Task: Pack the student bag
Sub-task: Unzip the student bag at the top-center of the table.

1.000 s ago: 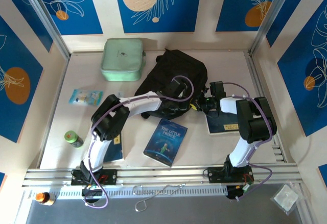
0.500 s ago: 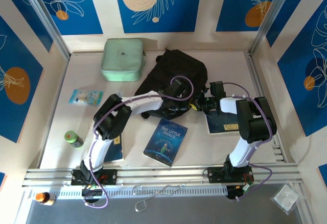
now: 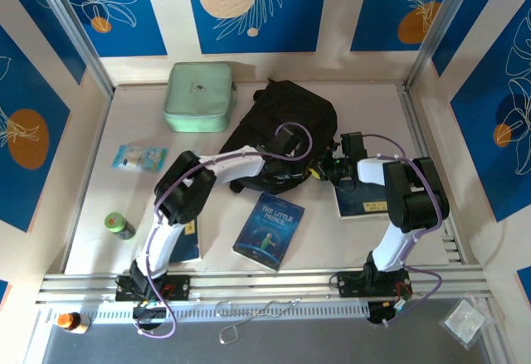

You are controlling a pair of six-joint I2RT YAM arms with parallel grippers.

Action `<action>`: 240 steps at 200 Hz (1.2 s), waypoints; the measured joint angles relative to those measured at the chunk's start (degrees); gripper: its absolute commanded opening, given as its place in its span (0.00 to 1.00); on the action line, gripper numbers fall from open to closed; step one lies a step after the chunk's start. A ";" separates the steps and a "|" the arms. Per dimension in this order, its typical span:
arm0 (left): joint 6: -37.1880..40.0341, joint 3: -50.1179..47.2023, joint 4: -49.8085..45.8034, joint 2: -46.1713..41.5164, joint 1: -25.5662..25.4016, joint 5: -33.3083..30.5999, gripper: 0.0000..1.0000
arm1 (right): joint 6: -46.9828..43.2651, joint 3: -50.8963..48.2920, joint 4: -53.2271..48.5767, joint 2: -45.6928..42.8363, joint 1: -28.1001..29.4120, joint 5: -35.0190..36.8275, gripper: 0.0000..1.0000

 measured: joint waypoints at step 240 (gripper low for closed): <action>-0.15 -7.32 15.65 -1.44 1.11 4.76 0.19 | 1.38 -0.63 2.32 0.50 0.02 -1.27 0.11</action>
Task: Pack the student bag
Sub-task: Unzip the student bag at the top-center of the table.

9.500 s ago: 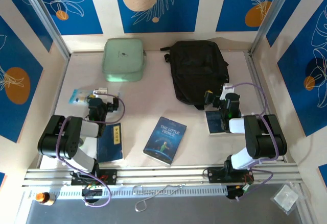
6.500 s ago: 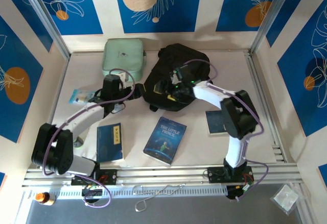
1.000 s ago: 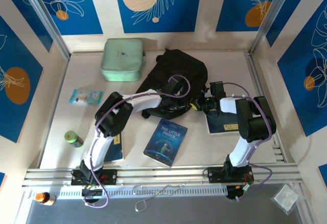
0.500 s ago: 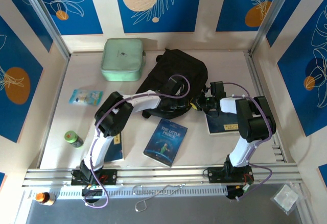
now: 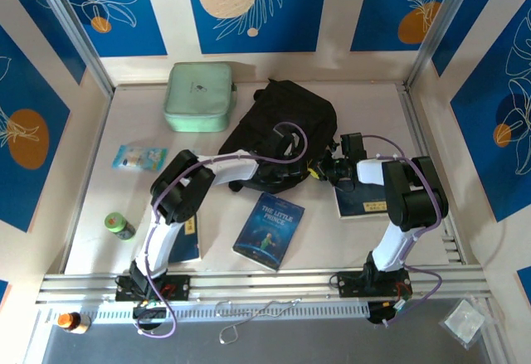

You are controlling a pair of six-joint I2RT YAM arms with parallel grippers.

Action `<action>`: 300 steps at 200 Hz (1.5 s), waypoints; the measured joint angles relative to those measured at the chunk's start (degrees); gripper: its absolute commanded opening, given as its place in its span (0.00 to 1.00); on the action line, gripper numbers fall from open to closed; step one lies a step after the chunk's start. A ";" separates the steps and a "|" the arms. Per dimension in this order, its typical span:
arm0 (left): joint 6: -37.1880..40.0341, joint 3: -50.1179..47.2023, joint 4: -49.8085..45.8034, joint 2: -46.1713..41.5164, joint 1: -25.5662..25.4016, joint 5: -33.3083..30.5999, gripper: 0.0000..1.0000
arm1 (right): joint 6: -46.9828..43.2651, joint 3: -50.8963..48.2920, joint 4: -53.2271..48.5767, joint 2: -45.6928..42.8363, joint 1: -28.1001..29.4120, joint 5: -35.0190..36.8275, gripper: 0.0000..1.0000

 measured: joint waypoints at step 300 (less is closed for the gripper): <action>9.94 -14.45 -5.84 -15.34 -0.11 -11.52 0.19 | -1.01 3.04 -4.42 0.00 0.07 -0.09 0.06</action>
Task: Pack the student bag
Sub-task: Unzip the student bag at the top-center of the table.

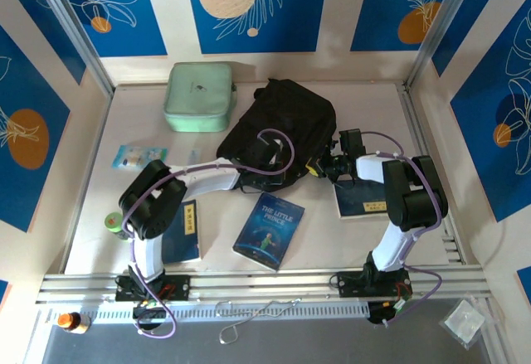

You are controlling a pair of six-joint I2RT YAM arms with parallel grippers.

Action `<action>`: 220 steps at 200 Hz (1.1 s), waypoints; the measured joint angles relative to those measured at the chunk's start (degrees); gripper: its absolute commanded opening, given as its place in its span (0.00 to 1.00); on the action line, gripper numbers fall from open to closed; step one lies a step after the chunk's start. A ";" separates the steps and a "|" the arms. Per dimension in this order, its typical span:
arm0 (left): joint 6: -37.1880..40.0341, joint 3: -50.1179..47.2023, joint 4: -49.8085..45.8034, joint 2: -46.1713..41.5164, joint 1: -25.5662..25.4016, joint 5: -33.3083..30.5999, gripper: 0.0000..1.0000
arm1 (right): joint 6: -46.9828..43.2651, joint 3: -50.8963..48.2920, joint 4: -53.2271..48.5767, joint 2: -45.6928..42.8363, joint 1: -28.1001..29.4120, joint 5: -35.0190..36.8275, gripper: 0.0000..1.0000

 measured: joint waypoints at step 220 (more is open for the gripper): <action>-13.29 30.34 -26.27 18.38 -1.38 -1.33 0.41 | 0.26 -0.13 2.10 1.16 1.25 0.20 0.06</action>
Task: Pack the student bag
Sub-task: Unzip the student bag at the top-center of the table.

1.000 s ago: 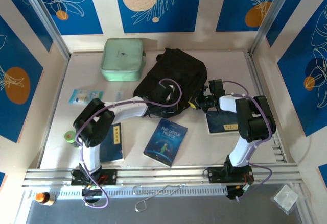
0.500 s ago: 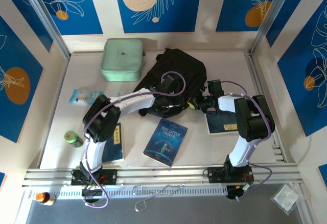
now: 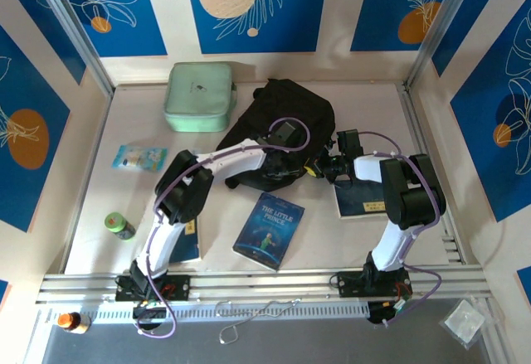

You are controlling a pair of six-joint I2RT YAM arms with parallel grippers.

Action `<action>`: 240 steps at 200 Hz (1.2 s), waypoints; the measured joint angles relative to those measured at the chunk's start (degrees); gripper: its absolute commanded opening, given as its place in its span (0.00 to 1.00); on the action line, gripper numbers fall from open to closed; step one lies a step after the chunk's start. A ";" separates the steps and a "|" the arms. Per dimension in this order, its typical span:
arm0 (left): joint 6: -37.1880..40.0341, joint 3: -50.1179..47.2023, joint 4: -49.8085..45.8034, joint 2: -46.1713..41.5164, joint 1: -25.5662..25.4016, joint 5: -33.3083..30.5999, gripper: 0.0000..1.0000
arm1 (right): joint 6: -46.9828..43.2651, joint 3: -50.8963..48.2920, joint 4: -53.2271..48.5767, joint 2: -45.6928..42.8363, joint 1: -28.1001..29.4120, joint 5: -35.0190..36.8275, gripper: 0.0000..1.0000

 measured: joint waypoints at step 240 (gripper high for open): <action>1.11 1.92 -7.76 -2.78 -0.79 -4.98 0.00 | -0.22 0.15 0.94 0.55 0.85 0.94 0.06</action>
